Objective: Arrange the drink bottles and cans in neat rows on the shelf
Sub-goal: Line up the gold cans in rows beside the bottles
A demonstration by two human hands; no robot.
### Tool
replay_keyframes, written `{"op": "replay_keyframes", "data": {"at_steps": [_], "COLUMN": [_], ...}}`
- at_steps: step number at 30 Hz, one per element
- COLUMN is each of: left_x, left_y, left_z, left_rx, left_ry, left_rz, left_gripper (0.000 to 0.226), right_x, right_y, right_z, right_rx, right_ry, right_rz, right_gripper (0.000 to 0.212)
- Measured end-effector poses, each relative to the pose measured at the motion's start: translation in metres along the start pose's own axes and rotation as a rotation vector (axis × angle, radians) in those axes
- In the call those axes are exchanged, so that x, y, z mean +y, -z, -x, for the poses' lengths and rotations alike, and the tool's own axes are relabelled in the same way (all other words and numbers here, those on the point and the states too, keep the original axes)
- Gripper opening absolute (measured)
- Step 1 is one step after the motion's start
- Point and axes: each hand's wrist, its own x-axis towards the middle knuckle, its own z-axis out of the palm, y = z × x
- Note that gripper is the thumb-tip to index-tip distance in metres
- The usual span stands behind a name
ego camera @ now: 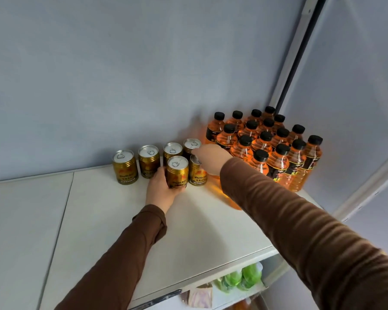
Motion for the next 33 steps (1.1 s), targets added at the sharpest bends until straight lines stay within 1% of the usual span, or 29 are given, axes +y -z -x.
{"op": "replay_keyframes", "data": {"at_steps": [6, 9, 13, 16, 21, 24, 27, 30, 33], "left_x": [0.006, 0.008, 0.01, 0.012, 0.015, 0.015, 0.014, 0.011, 0.004], "left_y": [-0.004, -0.007, -0.011, -0.012, -0.011, -0.003, 0.016, 0.042, 0.071], "left_z": [-0.001, -0.001, -0.001, 0.001, 0.004, 0.011, 0.023, 0.042, 0.07], "left_rx": [0.037, 0.051, 0.067, 0.077, 0.043, -0.028, -0.075, -0.076, -0.025], "left_ry": [0.034, 0.038, 0.048, 0.051, 0.081, 0.087, 0.046, 0.013, -0.002], "left_rz": [-0.043, -0.078, -0.112, -0.11, -0.095, -0.104, -0.207, -0.344, -0.437], "left_gripper": [0.067, 0.068, 0.07, 0.071, 0.071, 0.08, 0.088, 0.083, 0.074], "right_x": [0.0, 0.001, 0.003, 0.004, 0.007, 0.008, -0.001, -0.021, -0.043], "right_y": [0.001, 0.001, 0.001, 0.0, -0.004, -0.008, -0.011, -0.019, -0.024], "right_z": [-0.004, -0.004, -0.002, 0.0, 0.001, 0.004, 0.015, 0.033, 0.051], "right_rx": [0.01, 0.013, 0.017, 0.024, 0.036, 0.119, 0.234, 0.327, 0.38], "right_ry": [0.027, 0.034, 0.039, 0.042, 0.064, 0.067, 0.073, 0.134, 0.167], "right_rz": [0.075, 0.074, 0.064, 0.063, 0.062, -0.004, -0.132, -0.231, -0.319], "right_gripper": [0.032, 0.034, 0.032, 0.036, 0.038, 0.043, 0.049, 0.044, 0.042]}}
